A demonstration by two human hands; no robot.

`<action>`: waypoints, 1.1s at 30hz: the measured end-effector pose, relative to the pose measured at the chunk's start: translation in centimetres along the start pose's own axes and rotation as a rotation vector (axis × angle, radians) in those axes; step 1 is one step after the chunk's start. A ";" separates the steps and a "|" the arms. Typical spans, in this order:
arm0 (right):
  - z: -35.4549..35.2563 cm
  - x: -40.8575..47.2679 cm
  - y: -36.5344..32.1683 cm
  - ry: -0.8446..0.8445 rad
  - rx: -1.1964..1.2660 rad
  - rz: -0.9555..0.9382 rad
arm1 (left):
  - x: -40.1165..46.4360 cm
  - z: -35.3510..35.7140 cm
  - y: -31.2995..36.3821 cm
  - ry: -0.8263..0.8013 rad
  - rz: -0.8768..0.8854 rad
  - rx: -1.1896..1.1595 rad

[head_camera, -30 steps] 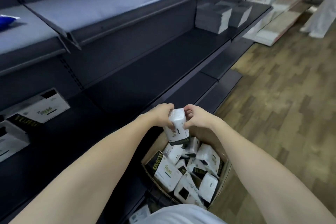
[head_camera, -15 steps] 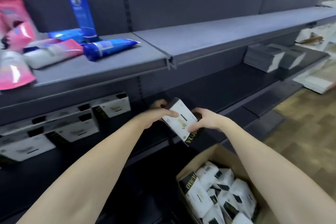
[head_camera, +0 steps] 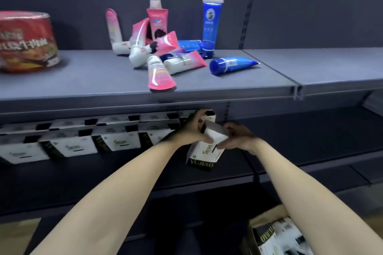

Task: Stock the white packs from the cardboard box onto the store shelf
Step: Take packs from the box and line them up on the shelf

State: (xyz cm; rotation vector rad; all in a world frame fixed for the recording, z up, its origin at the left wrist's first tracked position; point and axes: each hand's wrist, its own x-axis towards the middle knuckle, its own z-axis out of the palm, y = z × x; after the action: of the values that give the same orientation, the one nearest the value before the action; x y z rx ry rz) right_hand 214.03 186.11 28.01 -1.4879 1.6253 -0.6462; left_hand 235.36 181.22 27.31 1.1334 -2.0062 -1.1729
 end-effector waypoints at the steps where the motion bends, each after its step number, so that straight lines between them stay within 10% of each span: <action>1: 0.5 0.4 0.3 0.028 0.063 0.002 | -0.5 -0.9 -0.8 0.000 -0.010 -0.011; 16: 5.5 3.3 2.0 0.305 -0.145 -0.012 | -2.8 -6.9 -8.1 0.055 -0.242 0.479; 23: 8.4 4.9 -1.4 0.114 -0.717 -0.199 | -1.8 -5.8 -8.6 -0.069 -0.248 0.608; 33: 9.8 9.4 -2.4 0.280 -0.972 -0.181 | -1.3 -5.4 -9.4 -0.065 -0.254 0.688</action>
State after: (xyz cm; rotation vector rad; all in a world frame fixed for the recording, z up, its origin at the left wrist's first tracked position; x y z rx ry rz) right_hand 223.85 178.04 22.59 -2.3221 2.1898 -0.1209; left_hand 243.93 177.62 21.50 1.7335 -2.4537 -0.6247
